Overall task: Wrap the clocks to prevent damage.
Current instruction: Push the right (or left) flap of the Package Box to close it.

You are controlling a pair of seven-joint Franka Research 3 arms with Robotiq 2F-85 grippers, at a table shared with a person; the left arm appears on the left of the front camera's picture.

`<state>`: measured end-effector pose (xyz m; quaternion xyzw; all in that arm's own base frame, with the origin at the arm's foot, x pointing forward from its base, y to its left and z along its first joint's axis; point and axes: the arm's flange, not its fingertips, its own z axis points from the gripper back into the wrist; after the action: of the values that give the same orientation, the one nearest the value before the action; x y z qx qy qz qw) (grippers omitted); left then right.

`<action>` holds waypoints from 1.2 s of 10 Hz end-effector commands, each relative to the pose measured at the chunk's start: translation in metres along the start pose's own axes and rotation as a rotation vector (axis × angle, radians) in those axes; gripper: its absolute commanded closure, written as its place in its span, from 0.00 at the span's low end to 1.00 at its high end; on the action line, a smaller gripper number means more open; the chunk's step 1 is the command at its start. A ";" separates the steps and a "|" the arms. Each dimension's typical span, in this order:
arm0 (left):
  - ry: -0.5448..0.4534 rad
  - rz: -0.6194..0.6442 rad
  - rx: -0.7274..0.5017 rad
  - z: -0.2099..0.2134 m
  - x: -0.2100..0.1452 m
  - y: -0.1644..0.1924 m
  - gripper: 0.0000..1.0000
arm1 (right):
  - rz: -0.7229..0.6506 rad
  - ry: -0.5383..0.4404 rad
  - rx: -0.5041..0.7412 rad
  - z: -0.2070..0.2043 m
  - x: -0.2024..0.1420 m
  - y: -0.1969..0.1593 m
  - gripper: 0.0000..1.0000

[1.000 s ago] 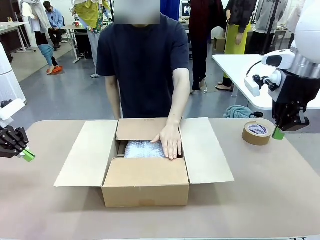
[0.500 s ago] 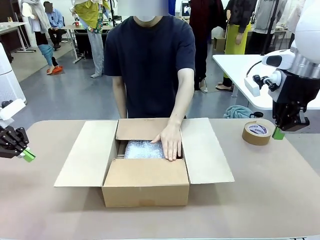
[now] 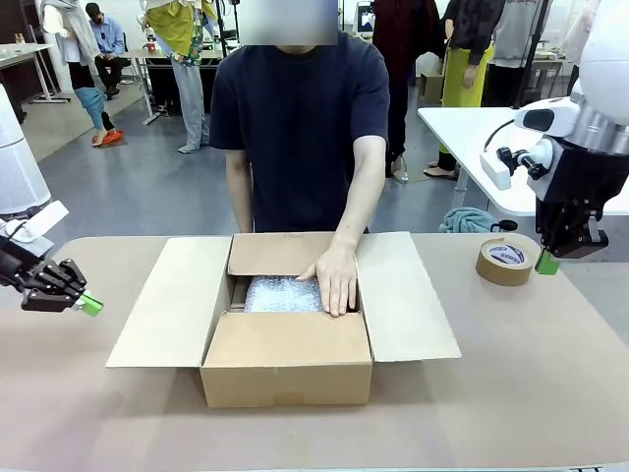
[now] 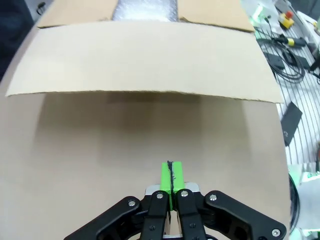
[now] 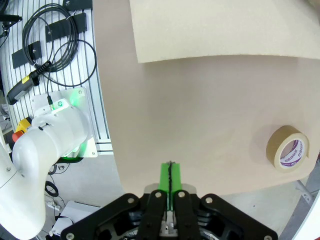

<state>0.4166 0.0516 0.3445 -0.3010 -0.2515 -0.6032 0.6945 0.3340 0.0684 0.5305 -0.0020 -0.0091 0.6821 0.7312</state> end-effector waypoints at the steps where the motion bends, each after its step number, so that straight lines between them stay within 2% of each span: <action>1: -0.068 -0.036 0.017 0.000 -0.003 0.012 1.00 | -0.002 -0.009 0.004 0.000 0.001 0.000 0.99; 4: -0.082 -0.058 -0.005 -0.014 -0.007 0.019 1.00 | -0.002 -0.009 0.004 0.000 0.001 0.000 0.99; 7: -0.156 -0.069 -0.039 -0.029 -0.006 0.030 1.00 | -0.002 -0.009 0.004 0.000 0.001 0.000 0.99; 12: -0.203 -0.100 -0.055 -0.062 -0.003 0.037 1.00 | -0.002 -0.009 0.004 0.000 0.001 0.000 0.99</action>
<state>0.4487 0.0139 0.2995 -0.3646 -0.2895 -0.6080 0.6431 0.3340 0.0684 0.5305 -0.0021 -0.0091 0.6821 0.7312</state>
